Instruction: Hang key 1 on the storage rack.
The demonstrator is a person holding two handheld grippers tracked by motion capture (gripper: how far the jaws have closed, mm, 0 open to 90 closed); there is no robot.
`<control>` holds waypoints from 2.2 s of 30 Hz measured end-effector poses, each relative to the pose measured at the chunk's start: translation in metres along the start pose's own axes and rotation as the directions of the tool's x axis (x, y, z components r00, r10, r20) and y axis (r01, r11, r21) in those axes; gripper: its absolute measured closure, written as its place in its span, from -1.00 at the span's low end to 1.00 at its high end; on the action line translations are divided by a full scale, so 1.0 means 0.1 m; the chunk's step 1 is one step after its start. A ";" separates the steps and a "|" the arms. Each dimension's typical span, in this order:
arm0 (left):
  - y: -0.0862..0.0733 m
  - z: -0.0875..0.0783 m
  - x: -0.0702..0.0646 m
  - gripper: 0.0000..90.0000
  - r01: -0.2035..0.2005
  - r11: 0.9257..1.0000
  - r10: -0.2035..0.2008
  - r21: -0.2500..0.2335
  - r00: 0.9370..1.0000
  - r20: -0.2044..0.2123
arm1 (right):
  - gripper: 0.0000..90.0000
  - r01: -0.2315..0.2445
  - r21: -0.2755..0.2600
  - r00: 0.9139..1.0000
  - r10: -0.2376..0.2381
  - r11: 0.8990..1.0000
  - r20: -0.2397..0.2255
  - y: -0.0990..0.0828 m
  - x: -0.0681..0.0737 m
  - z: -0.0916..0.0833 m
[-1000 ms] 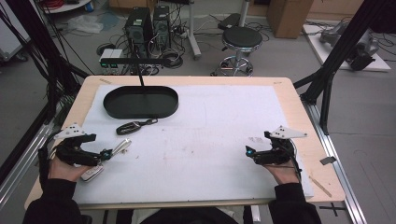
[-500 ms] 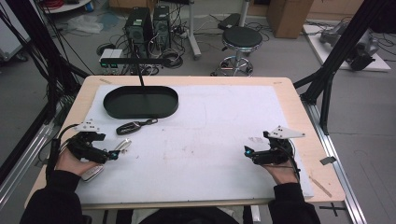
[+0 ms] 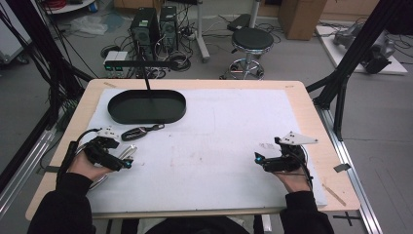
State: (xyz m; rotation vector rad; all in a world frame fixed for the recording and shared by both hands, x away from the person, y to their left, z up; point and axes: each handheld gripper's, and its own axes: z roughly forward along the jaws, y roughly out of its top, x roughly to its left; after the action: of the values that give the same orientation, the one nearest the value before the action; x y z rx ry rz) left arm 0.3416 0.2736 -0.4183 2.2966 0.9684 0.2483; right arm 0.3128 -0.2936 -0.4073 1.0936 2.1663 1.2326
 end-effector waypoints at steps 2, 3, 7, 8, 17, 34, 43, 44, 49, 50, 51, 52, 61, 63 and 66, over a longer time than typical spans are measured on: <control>0.00 0.02 0.01 -0.72 0.015 1.000 -0.015 0.007 1.000 -0.007 | -0.98 0.004 -0.001 1.000 -0.004 1.000 -0.001 0.00 0.00 0.01; 0.00 0.03 0.03 -0.63 0.015 1.000 -0.015 0.018 1.000 -0.009 | -0.98 0.002 0.005 1.000 -0.002 1.000 -0.001 0.00 0.01 0.01; -0.01 0.10 0.05 -0.24 0.041 0.997 -0.038 0.065 0.998 -0.046 | -0.98 0.008 0.003 1.000 -0.008 1.000 0.002 0.00 0.00 0.01; -0.01 0.09 0.05 -0.05 0.031 0.997 -0.026 0.066 0.997 -0.077 | -0.98 0.006 0.004 1.000 -0.006 1.000 -0.001 -0.01 0.00 0.01; 0.05 -0.12 -0.03 0.67 -0.051 0.998 0.050 -0.022 0.998 -0.034 | -0.98 0.003 0.004 1.000 -0.003 1.000 0.005 -0.02 0.00 0.00; 0.70 -0.74 -0.29 0.67 -0.160 0.973 0.176 -0.168 0.981 0.086 | -0.98 0.016 0.009 1.000 -0.016 1.000 0.005 -0.04 0.01 -0.02; 1.02 -0.95 -0.18 0.67 -0.184 0.964 0.193 -0.194 0.981 0.027 | -0.98 0.016 0.011 1.000 -0.016 1.000 0.008 -0.05 0.01 -0.02; 1.05 -0.97 -0.16 0.67 -0.180 0.963 0.188 -0.199 0.982 0.020 | -0.98 0.015 0.009 1.000 -0.015 1.000 0.008 -0.05 0.01 -0.02; 1.16 -1.05 -0.04 0.67 -0.145 0.957 0.151 -0.251 0.989 0.002 | -0.98 0.008 0.013 1.000 -0.008 1.000 0.011 -0.06 0.01 -0.03; 1.19 -1.06 -0.02 0.67 -0.134 0.956 0.139 -0.261 0.990 -0.001 | -0.98 0.008 0.012 1.000 -0.008 1.000 0.011 -0.06 0.01 -0.02; 1.21 -1.08 0.01 0.67 -0.127 0.955 0.132 -0.266 0.991 -0.001 | -0.98 0.011 0.011 1.000 -0.011 1.000 0.011 -0.06 0.01 -0.02; 1.24 -1.08 0.03 0.67 -0.118 0.955 0.124 -0.271 0.992 0.005 | -0.98 0.009 0.011 1.000 -0.010 1.000 0.011 -0.06 0.01 -0.02; 1.47 -1.09 0.17 0.67 -0.101 0.954 0.093 -0.282 0.995 -0.039 | -0.98 0.013 0.011 1.000 -0.013 1.000 0.011 -0.06 0.01 -0.02; 1.52 -1.09 0.21 0.67 -0.091 0.957 0.080 -0.277 0.995 -0.053 | -0.98 0.013 0.009 1.000 -0.014 1.000 0.011 -0.06 0.01 -0.02; 1.57 -1.08 0.26 0.67 -0.083 0.949 0.068 -0.302 0.996 -0.061 | -0.98 0.013 0.011 1.000 -0.013 1.000 0.013 -0.07 0.01 -0.02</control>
State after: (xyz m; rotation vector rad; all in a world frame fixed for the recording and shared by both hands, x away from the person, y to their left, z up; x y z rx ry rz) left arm 0.4087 0.2600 -0.2387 2.0528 0.8038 0.4568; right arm 0.3079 -0.2961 -0.4120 1.0875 2.1699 1.2060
